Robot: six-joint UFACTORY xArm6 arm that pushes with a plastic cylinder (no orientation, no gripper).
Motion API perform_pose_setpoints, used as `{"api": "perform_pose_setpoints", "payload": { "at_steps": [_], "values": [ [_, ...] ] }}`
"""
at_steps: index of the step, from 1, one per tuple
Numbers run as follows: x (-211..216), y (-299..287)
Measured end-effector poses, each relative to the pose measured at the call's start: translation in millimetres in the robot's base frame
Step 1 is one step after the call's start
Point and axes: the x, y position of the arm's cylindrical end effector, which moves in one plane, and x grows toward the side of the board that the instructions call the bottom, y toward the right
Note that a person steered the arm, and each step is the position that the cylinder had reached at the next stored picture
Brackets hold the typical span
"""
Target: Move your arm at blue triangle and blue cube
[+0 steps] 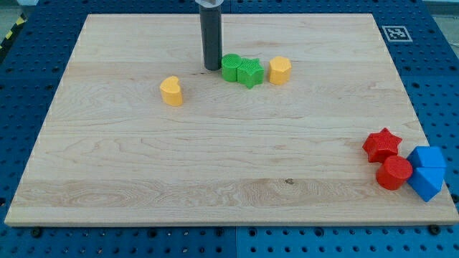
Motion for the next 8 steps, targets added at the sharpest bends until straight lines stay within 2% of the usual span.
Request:
{"api": "perform_pose_setpoints", "payload": {
  "at_steps": [2,6,7,8],
  "values": [
    [8.5,-6.5],
    [101.9,30.3],
    [104.2,68.7],
    [104.0,142.2]
  ]
}}
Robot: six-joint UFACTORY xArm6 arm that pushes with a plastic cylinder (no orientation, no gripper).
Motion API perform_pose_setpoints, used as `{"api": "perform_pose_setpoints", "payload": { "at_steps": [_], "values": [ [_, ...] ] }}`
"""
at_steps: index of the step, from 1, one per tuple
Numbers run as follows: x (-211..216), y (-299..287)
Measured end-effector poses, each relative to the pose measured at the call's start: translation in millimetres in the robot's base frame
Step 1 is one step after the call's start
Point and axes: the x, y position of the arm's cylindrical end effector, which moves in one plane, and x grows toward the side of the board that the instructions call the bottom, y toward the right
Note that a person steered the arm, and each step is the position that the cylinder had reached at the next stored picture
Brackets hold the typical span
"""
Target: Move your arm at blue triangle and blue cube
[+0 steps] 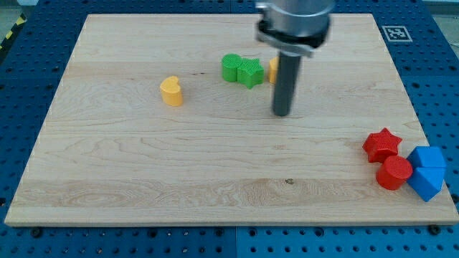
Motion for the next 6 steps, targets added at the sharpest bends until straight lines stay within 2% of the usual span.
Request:
{"api": "perform_pose_setpoints", "payload": {
  "at_steps": [2,3,4,5,6],
  "values": [
    [7.5,161.7],
    [44.5,231.8],
    [50.5,238.2],
    [89.7,233.8],
    [157.1,219.4]
  ]
}}
